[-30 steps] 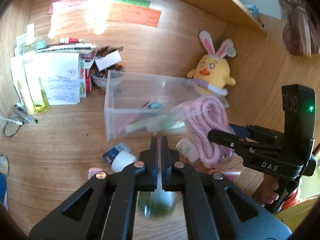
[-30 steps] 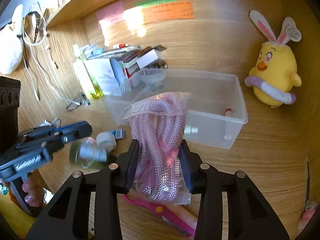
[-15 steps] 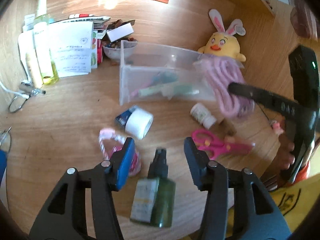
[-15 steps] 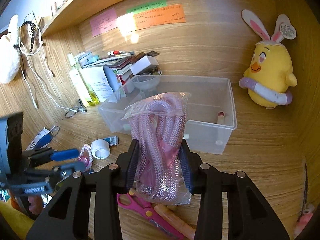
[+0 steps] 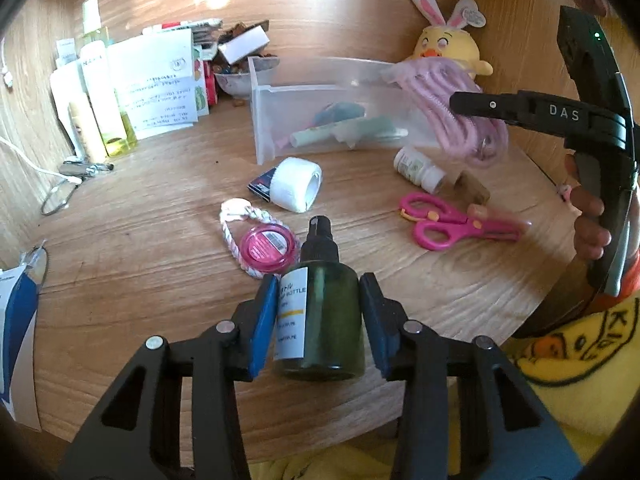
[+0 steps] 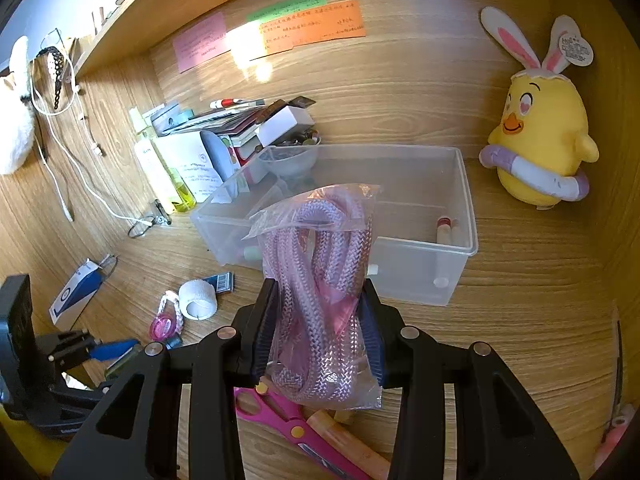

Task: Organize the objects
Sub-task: 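Lift the spray bottle with left tool while right tool carries rope toward box, then lower spray bottle into the clear box with left tool while right tool drops rope in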

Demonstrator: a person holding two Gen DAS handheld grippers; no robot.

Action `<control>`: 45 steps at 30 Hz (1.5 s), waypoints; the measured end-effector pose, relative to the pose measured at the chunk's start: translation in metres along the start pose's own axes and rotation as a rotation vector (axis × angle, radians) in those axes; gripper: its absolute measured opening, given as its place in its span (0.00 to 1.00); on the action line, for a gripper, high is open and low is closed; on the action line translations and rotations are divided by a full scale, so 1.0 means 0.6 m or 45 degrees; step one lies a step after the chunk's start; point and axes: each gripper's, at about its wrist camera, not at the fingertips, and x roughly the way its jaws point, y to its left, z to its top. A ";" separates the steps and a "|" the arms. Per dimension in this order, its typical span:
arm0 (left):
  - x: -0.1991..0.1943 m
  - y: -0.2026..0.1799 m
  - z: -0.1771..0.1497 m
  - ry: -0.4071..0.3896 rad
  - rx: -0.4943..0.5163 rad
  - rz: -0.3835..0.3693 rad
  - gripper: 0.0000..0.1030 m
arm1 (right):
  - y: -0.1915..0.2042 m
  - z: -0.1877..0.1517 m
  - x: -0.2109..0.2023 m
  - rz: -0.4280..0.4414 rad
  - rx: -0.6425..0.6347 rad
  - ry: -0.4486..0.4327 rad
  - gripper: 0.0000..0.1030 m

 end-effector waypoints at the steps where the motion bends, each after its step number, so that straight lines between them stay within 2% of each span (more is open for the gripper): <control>1: -0.002 -0.003 0.000 -0.016 0.004 0.005 0.40 | 0.000 0.001 0.000 0.004 0.004 -0.002 0.35; 9: -0.018 -0.014 0.052 -0.142 -0.017 -0.050 0.40 | -0.003 0.015 -0.014 0.015 0.012 -0.043 0.35; 17: -0.022 -0.011 0.147 -0.293 -0.066 -0.053 0.40 | -0.016 0.057 -0.034 -0.018 -0.009 -0.127 0.35; 21: -0.016 -0.001 0.193 -0.316 -0.103 -0.101 0.40 | -0.026 0.083 -0.036 -0.039 -0.009 -0.156 0.35; 24: -0.010 -0.001 0.217 -0.324 -0.101 -0.100 0.40 | -0.036 0.104 -0.029 -0.075 -0.013 -0.159 0.35; 29: 0.026 0.003 0.254 -0.279 -0.101 -0.096 0.40 | -0.053 0.129 0.001 -0.098 0.004 -0.126 0.35; 33: 0.057 0.009 0.271 -0.225 -0.116 -0.105 0.40 | -0.070 0.141 0.048 -0.084 0.041 -0.049 0.35; 40: 0.100 0.013 0.284 -0.148 -0.127 -0.117 0.40 | -0.088 0.145 0.117 -0.083 0.051 0.083 0.35; 45: 0.131 0.023 0.288 -0.094 -0.141 -0.099 0.40 | -0.093 0.135 0.143 -0.076 0.050 0.145 0.35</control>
